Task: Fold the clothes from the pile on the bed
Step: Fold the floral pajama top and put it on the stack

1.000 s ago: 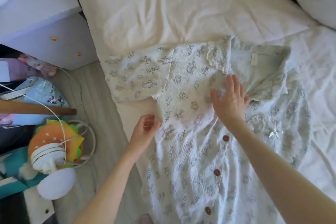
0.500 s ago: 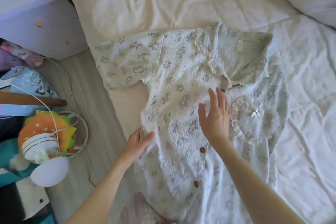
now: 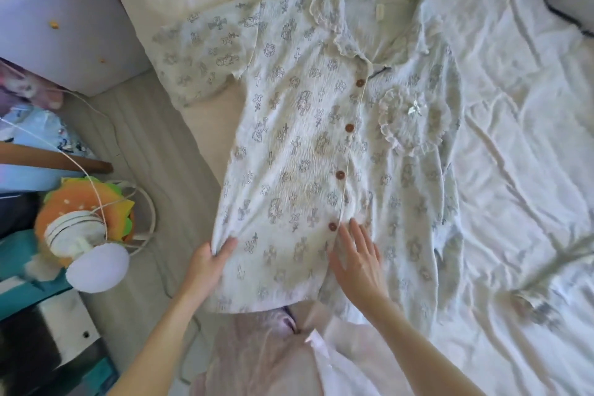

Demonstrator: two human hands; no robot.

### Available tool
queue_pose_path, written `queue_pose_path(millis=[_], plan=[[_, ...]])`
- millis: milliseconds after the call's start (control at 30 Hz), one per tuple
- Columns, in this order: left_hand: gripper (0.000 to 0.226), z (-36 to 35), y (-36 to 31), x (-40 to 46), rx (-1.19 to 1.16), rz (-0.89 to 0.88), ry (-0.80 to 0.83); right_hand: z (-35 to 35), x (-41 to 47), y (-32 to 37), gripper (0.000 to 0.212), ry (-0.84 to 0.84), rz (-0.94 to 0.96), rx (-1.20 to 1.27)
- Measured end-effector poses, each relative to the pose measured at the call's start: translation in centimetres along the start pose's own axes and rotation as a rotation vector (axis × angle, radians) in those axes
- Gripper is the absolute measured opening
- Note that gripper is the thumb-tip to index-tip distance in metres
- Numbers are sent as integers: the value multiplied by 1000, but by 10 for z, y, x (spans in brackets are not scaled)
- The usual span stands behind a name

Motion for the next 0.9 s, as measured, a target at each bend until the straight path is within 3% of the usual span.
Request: queue_pose_path(millis=[100,167,233,300,400,500,567,633,700,800,900], plan=[[26,16,22,-18,20,-53,-138,-15,-21,-2,53,73,79,-51],[37,16,41,-24,90,19,-147,-22,-38,-9,48,93,127,-69],[43,11,57,-30,207,130,-128,-15,-56,-22,40,16,95,-11],[58,3,57,-36,454,109,-150,2,-75,-48,32,-165,-61,68],[61,-38,19,-59,665,-194,-152,21,-104,-110,38,-370,-417,140],[60,-117,-14,-89,881,-572,38,16,-119,-172,59,-271,-676,269],[60,-168,-23,-108,986,-750,183,1,-117,-200,67,-165,-767,519],[62,-208,-19,-118,1080,-801,311,-11,-111,-214,50,-81,-786,762],[64,-229,-11,-118,1171,-755,370,-10,-105,-220,14,-67,-776,870],[65,-236,-6,-113,1253,-636,401,14,-103,-237,9,-281,-833,1207],[50,-238,-27,-116,1275,-607,416,59,-120,-262,9,-627,-896,1431]])
Point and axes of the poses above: each hand's wrist, its own x-axis towards the middle knuckle, its own z-axis out of the back of the hand, y = z × x, the point moved 7 cm from there along x, towards the middle knuckle, and after that the axes turned 4 degrees about -x, right-handed, at the moved point
